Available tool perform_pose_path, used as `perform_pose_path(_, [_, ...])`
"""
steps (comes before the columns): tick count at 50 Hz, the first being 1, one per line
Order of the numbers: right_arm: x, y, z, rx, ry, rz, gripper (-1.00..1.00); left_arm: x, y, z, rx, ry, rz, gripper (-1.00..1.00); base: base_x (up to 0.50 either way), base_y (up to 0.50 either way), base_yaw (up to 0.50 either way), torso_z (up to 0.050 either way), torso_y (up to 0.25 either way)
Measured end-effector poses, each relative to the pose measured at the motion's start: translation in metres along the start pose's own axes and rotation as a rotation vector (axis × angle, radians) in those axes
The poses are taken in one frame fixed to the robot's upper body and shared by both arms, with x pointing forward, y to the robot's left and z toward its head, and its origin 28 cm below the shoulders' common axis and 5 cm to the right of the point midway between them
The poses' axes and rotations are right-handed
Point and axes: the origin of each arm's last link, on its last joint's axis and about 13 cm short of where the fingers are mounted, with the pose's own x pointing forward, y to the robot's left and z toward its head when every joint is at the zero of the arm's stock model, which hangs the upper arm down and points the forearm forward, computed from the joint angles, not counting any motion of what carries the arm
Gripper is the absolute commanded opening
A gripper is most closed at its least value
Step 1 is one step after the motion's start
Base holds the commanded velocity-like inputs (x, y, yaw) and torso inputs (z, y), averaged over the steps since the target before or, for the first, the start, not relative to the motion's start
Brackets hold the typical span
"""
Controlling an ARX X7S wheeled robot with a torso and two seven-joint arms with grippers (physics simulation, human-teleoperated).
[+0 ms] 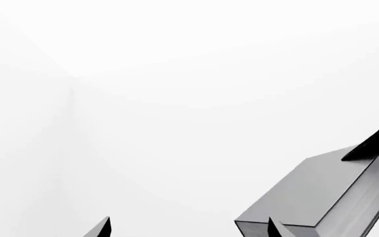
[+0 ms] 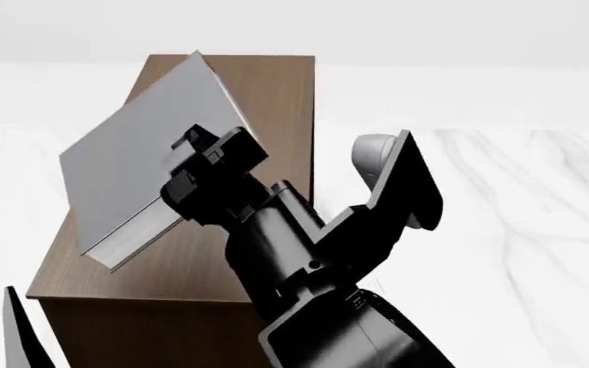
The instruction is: Pick up the book in the middle and place it on the cabinet shelf.
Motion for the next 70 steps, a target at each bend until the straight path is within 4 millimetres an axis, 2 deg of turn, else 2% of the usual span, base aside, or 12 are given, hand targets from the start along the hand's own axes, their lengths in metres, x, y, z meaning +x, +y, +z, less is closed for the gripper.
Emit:
perform_pose_path(19, [0.006,0.002,-0.008,-0.051,0.020,0.003,-1.00,-0.001,0.000,-0.001,-0.003,0.003,-0.004,1.00,0.00,0.00,0.00,0.001,0.002])
perform_pose_path(70, [0.030,-0.005,-0.008,-0.107,0.011,-0.037,-1.00,-0.001,0.001,0.000,-0.005,0.008,-0.001,1.00,0.00,0.00,0.00,0.000,0.001])
